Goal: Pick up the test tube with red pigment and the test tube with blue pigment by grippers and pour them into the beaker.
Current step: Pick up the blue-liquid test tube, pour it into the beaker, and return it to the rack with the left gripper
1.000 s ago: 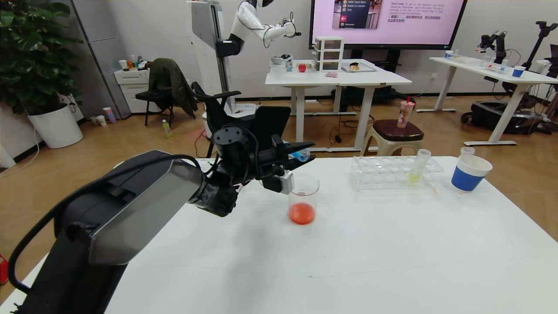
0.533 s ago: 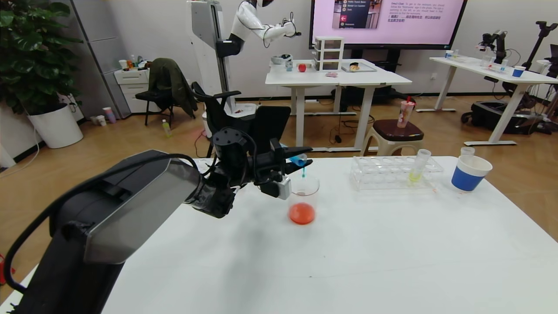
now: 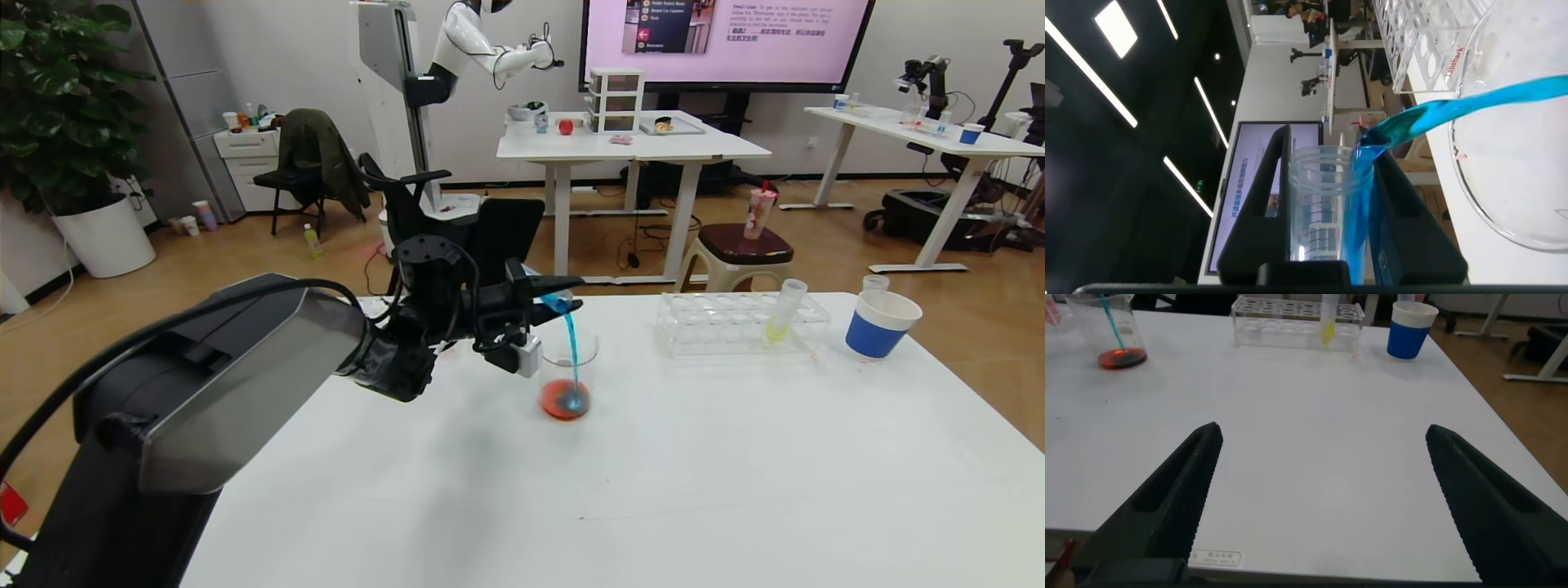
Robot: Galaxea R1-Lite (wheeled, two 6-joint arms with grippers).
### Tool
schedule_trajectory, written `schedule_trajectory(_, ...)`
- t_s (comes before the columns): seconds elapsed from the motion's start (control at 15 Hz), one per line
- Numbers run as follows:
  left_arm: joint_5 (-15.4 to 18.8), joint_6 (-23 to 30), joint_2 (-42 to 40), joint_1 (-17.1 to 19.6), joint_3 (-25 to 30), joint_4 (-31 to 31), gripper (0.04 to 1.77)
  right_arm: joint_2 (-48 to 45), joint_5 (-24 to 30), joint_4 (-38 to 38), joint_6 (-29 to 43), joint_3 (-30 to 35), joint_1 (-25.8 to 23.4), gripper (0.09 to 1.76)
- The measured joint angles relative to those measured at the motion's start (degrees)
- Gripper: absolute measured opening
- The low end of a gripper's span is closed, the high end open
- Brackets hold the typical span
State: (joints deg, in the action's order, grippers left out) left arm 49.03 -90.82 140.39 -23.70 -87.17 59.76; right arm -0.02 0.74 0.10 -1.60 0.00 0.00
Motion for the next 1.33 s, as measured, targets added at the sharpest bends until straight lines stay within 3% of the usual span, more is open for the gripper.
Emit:
schedule_trajectory(0.33, 0.2, -6.0, -0.5, 0.4, 0.0, -3.3, 0.53, 0.0, 0.0, 0.0, 0.0, 0.0, 0.0, 1.74)
schedule_trajectory(0.93, 0.3, -8.4, -0.9, 0.3, 0.3, -4.7, 0.53, 0.0, 0.0, 0.0, 0.0, 0.0, 0.0, 1.74)
schedule_trajectory(1.13, 0.4, -5.6, -1.3, 0.1, 0.4, -4.6, 0.53, 0.0, 0.0, 0.0, 0.0, 0.0, 0.0, 1.74)
schedule_trajectory(1.33, -0.3, 2.7, -2.8, -0.2, 0.4, -3.8, 0.53, 0.0, 0.0, 0.0, 0.0, 0.0, 0.0, 1.74)
